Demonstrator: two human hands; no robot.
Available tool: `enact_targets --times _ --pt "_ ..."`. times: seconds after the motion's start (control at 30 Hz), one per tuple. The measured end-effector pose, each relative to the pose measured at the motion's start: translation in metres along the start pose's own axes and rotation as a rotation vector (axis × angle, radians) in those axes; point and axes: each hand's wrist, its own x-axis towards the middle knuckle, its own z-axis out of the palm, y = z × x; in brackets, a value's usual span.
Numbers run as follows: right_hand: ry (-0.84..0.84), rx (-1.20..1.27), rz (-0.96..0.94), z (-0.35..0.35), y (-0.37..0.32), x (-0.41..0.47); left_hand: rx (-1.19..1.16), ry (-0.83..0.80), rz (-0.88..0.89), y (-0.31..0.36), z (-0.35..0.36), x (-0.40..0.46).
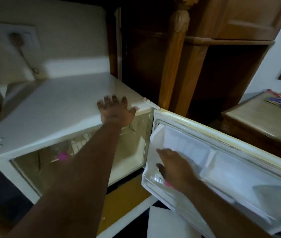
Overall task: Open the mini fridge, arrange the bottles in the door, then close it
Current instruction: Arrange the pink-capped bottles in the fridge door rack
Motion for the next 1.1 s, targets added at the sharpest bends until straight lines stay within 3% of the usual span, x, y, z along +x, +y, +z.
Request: enact_targets --times 0.1,0.23,0.5,0.73,0.9,0.97,1.1 --pt "-0.285 -0.182 0.167 0.047 0.026 -0.013 -0.023 -0.023 -0.056 0.001 0.001 0.006" --pt "-0.431 -0.239 0.314 0.082 0.058 -0.033 0.022 -0.011 -0.059 0.002 0.003 0.009" --pt "-0.405 -0.425 0.207 0.069 0.054 -0.020 0.061 0.021 -0.023 0.007 0.004 0.010" --pt "-0.096 -0.701 -0.238 0.051 0.013 0.006 0.072 0.039 -0.026 0.002 0.006 0.013" --pt "-0.076 -0.595 -0.276 0.060 0.014 0.016 0.084 0.039 -0.031 0.003 0.009 0.013" --pt "-0.015 -0.401 -0.267 0.060 0.018 0.018 0.087 0.041 -0.029 0.004 0.007 0.013" --pt "0.148 0.146 0.066 0.059 0.019 0.023 0.089 0.049 -0.023 0.004 0.006 0.012"
